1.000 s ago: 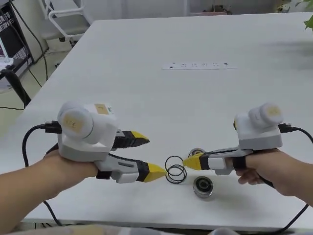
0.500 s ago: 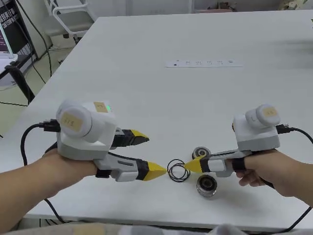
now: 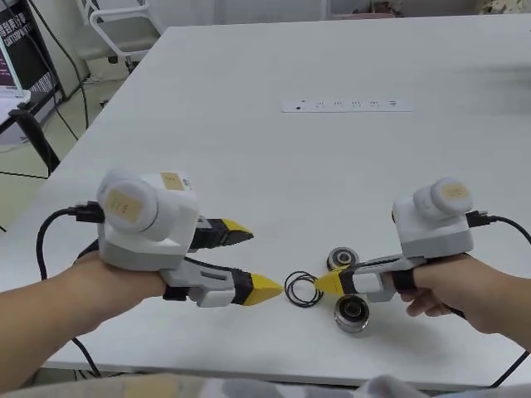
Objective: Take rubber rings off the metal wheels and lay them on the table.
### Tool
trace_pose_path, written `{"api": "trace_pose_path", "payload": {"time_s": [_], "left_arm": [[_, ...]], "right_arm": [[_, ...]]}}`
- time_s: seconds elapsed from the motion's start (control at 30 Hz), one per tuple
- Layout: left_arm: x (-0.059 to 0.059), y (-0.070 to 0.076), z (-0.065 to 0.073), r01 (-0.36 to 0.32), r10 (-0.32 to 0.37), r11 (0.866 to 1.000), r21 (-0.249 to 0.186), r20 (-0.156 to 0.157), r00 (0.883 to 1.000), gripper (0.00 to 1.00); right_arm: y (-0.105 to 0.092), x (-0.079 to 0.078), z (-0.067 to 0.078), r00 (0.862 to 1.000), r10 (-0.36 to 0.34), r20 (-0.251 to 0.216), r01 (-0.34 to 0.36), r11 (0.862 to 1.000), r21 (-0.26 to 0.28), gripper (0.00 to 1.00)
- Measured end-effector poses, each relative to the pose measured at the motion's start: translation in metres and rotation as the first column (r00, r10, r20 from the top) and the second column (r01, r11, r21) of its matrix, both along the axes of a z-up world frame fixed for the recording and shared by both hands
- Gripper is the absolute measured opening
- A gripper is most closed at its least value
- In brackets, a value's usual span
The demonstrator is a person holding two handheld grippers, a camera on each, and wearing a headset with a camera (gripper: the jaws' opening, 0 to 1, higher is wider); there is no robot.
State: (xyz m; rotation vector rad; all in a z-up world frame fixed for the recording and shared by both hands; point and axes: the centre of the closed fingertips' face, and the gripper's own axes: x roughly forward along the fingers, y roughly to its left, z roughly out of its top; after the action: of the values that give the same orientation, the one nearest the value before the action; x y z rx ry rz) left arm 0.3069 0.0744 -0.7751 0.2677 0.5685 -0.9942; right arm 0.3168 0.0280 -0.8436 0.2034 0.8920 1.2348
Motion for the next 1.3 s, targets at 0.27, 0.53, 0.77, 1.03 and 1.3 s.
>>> {"api": "trace_pose_path", "payload": {"time_s": [0.27,0.53,0.77,1.03,1.3], "left_arm": [[-0.001,0.001,-0.001,0.001,-0.001,1.0,0.006,-0.001,1.0,0.53],[0.0,0.003,-0.001,0.0,0.0,1.0,0.011,0.0,1.0,0.53],[0.001,0.003,0.0,0.0,0.0,1.0,0.016,0.001,1.0,0.53],[0.005,0.0,-0.001,0.0,0.0,1.0,0.017,-0.001,1.0,0.53],[0.011,-0.003,-0.001,0.004,-0.004,1.0,0.022,-0.004,1.0,0.53]], "right_arm": [[-0.001,0.001,-0.004,0.999,0.013,0.03,-0.012,1.0,-0.022,0.03],[-0.004,0.004,-0.003,0.998,0.017,0.056,-0.015,0.999,-0.032,0.09],[-0.008,0.008,0.008,0.997,0.006,0.078,-0.005,1.0,-0.009,0.11],[-0.018,0.014,0.023,0.994,-0.027,0.107,0.025,0.999,0.028,0.15],[-0.029,0.021,0.031,0.986,-0.038,0.16,0.033,0.999,0.028,0.19]]}}
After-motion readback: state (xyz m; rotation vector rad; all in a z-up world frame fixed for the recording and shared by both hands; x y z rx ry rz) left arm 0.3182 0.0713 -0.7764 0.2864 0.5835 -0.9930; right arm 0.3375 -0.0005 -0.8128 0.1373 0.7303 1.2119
